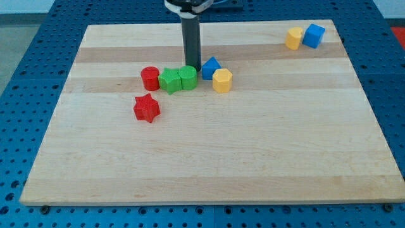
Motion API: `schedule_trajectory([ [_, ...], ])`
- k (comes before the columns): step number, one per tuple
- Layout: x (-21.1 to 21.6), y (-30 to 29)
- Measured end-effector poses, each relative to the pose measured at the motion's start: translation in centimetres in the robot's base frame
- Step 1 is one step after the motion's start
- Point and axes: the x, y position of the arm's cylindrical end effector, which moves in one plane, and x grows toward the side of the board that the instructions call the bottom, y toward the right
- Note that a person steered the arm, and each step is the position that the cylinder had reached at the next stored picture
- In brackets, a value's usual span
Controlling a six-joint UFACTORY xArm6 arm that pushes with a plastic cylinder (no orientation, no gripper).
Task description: Separate the green blocks
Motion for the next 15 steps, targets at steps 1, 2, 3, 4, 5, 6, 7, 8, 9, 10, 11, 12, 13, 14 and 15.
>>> schedule_trajectory([
  [1, 0.3, 0.0],
  [2, 0.3, 0.0],
  [3, -0.3, 0.0],
  [4, -1.1, 0.0],
  [5, -0.8, -1.4],
  [6, 0.0, -2.7],
  [7, 0.8, -3.8],
  [8, 2.5, -3.9],
  [9, 3.8, -4.0],
  [10, 3.9, -4.0],
  [11, 3.9, -4.1],
  [12, 3.9, -4.1],
  [13, 3.7, -4.1],
  [14, 3.6, -5.0],
  [15, 3.6, -6.1],
])
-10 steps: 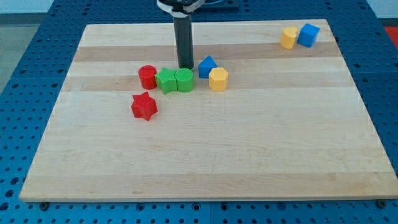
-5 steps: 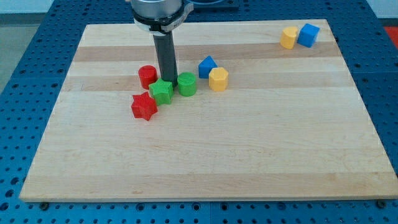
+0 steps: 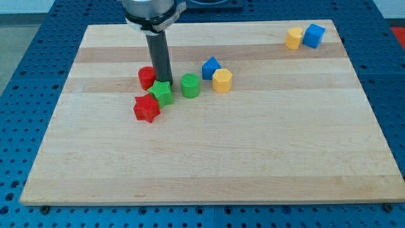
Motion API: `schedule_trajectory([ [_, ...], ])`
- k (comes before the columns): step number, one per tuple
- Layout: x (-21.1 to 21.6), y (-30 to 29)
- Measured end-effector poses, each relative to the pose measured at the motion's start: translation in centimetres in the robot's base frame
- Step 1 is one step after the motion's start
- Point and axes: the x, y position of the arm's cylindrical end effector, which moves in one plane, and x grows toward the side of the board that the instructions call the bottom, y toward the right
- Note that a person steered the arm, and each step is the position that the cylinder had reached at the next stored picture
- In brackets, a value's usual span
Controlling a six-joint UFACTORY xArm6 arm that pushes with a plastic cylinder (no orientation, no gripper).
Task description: Separate the green blocks
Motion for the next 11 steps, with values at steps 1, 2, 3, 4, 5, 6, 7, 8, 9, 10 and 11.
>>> schedule_trajectory([
  [1, 1.0, -0.2],
  [2, 1.8, -0.2],
  [3, 2.5, -0.1],
  [4, 2.7, 0.4],
  [5, 2.8, 1.8],
  [6, 3.3, 2.7],
  [7, 3.3, 3.3],
  [8, 3.3, 4.0],
  [9, 3.3, 4.2],
  [10, 3.3, 4.2],
  [11, 3.3, 4.2],
])
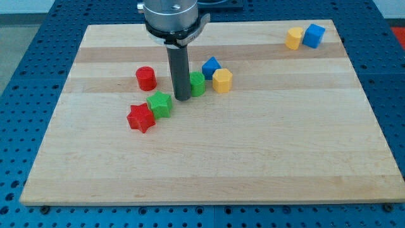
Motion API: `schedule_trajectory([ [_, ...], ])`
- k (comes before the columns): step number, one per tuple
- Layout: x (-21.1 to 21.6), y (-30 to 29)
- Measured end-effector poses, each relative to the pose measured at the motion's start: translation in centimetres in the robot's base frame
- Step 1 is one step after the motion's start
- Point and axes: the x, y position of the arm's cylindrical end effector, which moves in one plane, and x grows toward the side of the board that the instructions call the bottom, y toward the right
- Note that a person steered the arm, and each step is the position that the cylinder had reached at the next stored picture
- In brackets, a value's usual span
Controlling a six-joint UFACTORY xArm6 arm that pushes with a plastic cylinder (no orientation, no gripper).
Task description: Separate the green blocks
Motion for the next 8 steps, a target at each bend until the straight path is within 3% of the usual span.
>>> schedule_trajectory([
  [8, -1.1, 0.0],
])
